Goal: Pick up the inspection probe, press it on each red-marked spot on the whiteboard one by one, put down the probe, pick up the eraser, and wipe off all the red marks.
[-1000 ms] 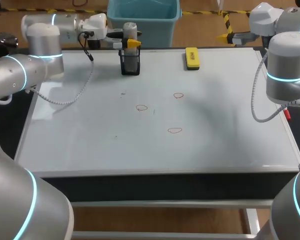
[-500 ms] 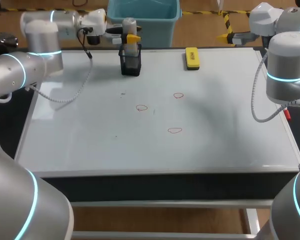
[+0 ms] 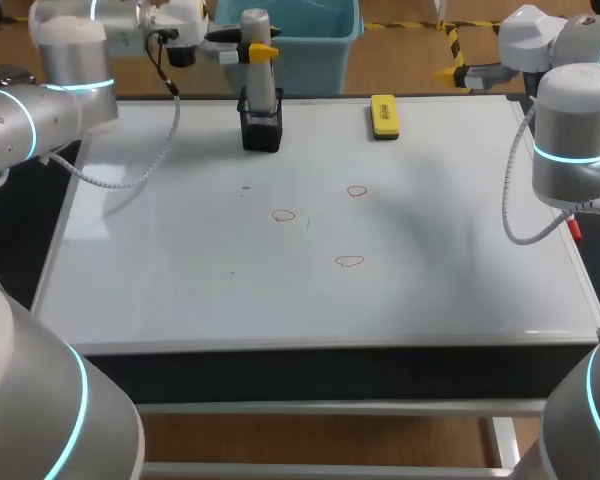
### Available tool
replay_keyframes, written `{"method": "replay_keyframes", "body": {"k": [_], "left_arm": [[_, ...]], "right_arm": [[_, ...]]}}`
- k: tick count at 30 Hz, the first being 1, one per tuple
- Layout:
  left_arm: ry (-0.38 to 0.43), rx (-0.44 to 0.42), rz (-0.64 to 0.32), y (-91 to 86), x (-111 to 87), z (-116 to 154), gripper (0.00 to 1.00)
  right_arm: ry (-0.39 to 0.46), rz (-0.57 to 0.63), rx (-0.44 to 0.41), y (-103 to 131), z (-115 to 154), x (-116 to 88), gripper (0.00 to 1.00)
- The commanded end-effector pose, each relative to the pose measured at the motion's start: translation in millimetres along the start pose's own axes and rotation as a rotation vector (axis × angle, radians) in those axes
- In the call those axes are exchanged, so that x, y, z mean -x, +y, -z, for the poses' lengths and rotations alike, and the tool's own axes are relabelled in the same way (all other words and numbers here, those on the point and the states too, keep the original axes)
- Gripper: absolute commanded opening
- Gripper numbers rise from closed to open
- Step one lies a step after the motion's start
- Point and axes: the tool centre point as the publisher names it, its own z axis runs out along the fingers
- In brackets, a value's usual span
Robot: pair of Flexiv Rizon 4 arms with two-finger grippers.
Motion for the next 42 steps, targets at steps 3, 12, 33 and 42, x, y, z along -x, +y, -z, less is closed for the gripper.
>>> {"method": "replay_keyframes", "body": {"k": [3,12,33,42], "left_arm": [[-0.115,0.049,-0.009,-26.9,-20.1,3.6,0.0],[-0.167,-0.002,-0.041,-56.2,-35.1,28.0,0.0],[-0.374,0.008,-0.06,-42.6,-66.1,125.0,0.0],[-0.441,0.023,-0.054,-23.1,-71.1,158.9,0.0]], "right_arm": [[0.001,0.0,-0.001,0.1,-0.1,0.5,1.0],[0.001,0.0,-0.001,0.1,-0.1,0.5,1.0],[0.001,0.0,-0.001,0.1,-0.1,0.5,1.0],[0.001,0.0,-0.001,0.1,-0.1,0.5,1.0]]}}
